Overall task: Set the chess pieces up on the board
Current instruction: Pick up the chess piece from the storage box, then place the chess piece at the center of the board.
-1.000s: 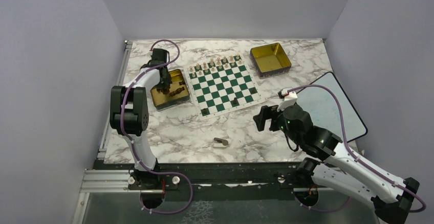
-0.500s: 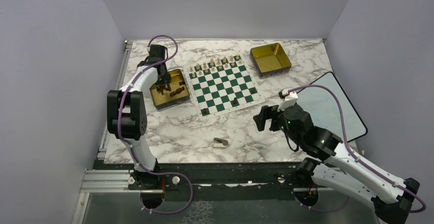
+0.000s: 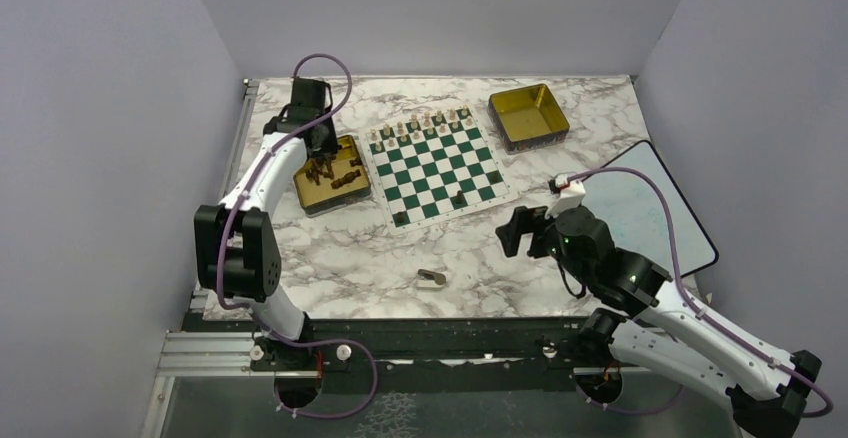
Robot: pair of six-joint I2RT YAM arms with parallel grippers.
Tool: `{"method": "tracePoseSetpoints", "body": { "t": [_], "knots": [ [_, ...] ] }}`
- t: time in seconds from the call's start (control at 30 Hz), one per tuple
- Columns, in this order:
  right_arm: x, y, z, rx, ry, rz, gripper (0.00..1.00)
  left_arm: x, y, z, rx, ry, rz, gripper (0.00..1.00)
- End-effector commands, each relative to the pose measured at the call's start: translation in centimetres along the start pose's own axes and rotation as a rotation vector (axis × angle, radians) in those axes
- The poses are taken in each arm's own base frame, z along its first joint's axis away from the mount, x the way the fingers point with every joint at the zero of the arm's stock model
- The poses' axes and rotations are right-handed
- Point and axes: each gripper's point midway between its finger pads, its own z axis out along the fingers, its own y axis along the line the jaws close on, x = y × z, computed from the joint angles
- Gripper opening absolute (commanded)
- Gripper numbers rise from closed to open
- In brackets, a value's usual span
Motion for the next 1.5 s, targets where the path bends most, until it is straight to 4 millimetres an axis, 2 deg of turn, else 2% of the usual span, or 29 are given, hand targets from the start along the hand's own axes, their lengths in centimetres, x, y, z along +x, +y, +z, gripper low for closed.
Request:
{"method": "tracePoseSetpoints", "body": {
  "t": [0.0,0.2,0.4,0.67,0.83,1.1,1.3,1.47],
  "knots": [
    [0.5,-1.3,-0.5,0.068,0.015,0.021,0.98,0.3,-4.6,-3.5,0.123,-0.025,0.053,0.13],
    [0.3,-2.3,-1.0,0.116,0.0,0.039,0.99,3.2,-10.7,-6.7,0.242,-0.022,0.173,0.13],
    [-0.3,-2.9,-1.6,0.134,-0.031,0.045,1.0,7.9,-15.6,-8.9,0.323,0.013,0.254,0.13],
    [-0.1,-3.4,-1.7,0.162,-0.034,0.066,1.0,15.4,-21.7,-8.9,0.348,0.086,0.347,0.13],
    [0.3,-3.4,-1.9,0.16,-0.023,0.101,1.0,18.5,-24.6,-7.5,0.35,0.127,0.37,0.13],
    [0.2,-3.6,-2.4,0.159,-0.039,0.131,1.0,21.4,-26.6,-5.9,0.337,0.154,0.415,0.13],
    [0.4,-3.5,-2.4,0.151,-0.036,0.137,1.0,23.0,-26.5,-5.4,0.338,0.188,0.418,0.17],
    [0.6,-3.2,-2.3,0.135,-0.031,0.139,1.0,23.5,-26.5,-5.4,0.34,0.196,0.423,0.2]
  ]
}}
